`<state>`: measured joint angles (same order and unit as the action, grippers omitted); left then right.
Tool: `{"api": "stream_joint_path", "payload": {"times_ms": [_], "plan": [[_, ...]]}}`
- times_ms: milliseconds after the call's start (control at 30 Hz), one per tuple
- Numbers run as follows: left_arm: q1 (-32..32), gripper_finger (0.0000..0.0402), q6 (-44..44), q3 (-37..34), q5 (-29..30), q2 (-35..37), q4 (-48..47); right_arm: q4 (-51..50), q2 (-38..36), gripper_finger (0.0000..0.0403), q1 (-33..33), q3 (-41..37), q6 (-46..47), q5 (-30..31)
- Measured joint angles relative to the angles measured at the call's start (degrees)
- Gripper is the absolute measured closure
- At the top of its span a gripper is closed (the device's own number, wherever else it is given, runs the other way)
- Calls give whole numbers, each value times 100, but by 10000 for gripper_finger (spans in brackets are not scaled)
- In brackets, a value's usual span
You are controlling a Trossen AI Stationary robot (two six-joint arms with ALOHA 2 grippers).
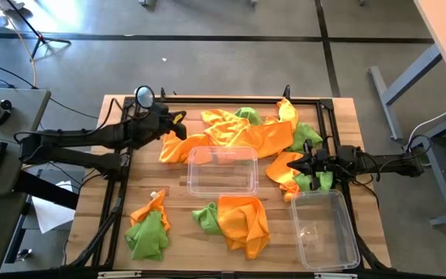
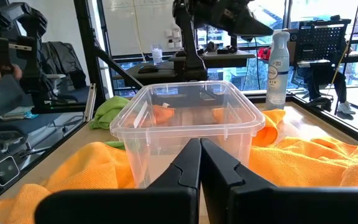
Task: Sort microfiber towel by color & place in baskets
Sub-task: Put the orange towel into the top transparent bin
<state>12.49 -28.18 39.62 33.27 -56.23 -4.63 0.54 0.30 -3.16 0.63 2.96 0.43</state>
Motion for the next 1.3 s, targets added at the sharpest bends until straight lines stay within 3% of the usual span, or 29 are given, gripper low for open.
{"api": "stream_joint_path", "payload": {"times_ms": [267,400,533,767,933,1300], "plan": [[405,311,-296,4,-392,-98,-701,1,2,402,2,1,0,-1],[856,270,-933,4,-1174,-98,-1037,0,2,402,2,-1,0,-2],[1470,266,-1065,4,-2284,-115,-1469,1,2,402,1,-1,0,0],[2256,296,-654,4,-3795,-118,-2635,0,2,402,2,1,0,0],[2249,311,-190,4,-3871,-118,-3146,0,1,402,2,1,0,-1],[1950,311,485,4,-3432,-118,-2998,1,2,402,1,1,-1,-2]]}}
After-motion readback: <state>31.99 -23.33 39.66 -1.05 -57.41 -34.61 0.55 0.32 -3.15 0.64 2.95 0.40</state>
